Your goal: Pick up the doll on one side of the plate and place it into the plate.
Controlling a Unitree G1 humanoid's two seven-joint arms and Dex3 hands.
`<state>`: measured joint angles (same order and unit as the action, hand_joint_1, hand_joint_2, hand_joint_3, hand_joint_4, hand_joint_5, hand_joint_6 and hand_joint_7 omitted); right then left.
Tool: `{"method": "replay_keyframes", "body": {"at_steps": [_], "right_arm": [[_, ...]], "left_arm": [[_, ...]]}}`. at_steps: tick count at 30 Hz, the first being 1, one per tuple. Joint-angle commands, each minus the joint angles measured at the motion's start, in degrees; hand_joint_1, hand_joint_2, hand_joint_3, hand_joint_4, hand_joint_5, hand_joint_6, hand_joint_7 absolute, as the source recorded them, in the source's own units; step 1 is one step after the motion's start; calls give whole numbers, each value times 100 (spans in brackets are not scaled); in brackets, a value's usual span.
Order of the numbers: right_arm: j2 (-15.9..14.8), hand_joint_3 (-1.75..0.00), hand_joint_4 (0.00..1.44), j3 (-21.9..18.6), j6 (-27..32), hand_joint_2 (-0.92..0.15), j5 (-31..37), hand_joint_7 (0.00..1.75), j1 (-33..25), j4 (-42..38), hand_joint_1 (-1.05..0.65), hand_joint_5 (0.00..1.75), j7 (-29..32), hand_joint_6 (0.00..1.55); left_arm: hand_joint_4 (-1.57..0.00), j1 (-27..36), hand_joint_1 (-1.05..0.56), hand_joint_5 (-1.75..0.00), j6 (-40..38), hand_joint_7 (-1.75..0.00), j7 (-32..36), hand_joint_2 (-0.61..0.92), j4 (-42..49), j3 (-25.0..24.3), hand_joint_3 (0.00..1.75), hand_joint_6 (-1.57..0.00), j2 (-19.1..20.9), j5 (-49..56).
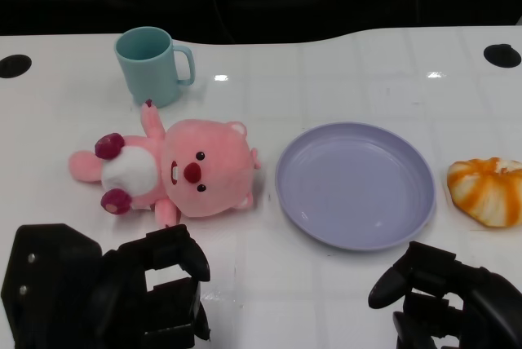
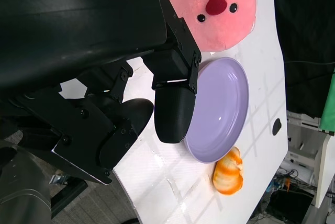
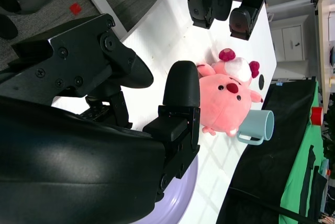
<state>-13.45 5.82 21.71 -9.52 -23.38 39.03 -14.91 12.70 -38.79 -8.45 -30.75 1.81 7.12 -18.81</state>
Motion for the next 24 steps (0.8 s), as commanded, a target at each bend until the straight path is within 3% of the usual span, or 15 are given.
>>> {"method": "replay_keyframes", "body": {"at_steps": [1, 18, 21, 24], "right_arm": [[-10, -108, 67, -35, -3, -65, -9, 143, 4, -19, -8, 175, 24, 48], [3, -107, 66, -39, -64, -65, -35, 142, 32, -88, -9, 175, -5, 48], [8, -107, 67, -42, -66, -65, -31, 142, 56, -114, -8, 175, 0, 48], [10, -107, 66, -40, -49, -65, -33, 142, 77, -122, -9, 175, 1, 48]], "left_arm": [[-85, -51, -8, -175, 25, -165, -59, 49, 24, -56, 137, -76, 92, 3], [-85, -53, -8, -175, 30, -164, -51, 48, 23, -99, 136, -76, 51, -50], [-81, -51, -6, -173, 124, -151, -45, 50, 33, -127, 133, -78, 3, -64], [-76, -52, -9, -160, 223, -131, -40, 51, 47, -142, 124, -77, -25, -40]]}}
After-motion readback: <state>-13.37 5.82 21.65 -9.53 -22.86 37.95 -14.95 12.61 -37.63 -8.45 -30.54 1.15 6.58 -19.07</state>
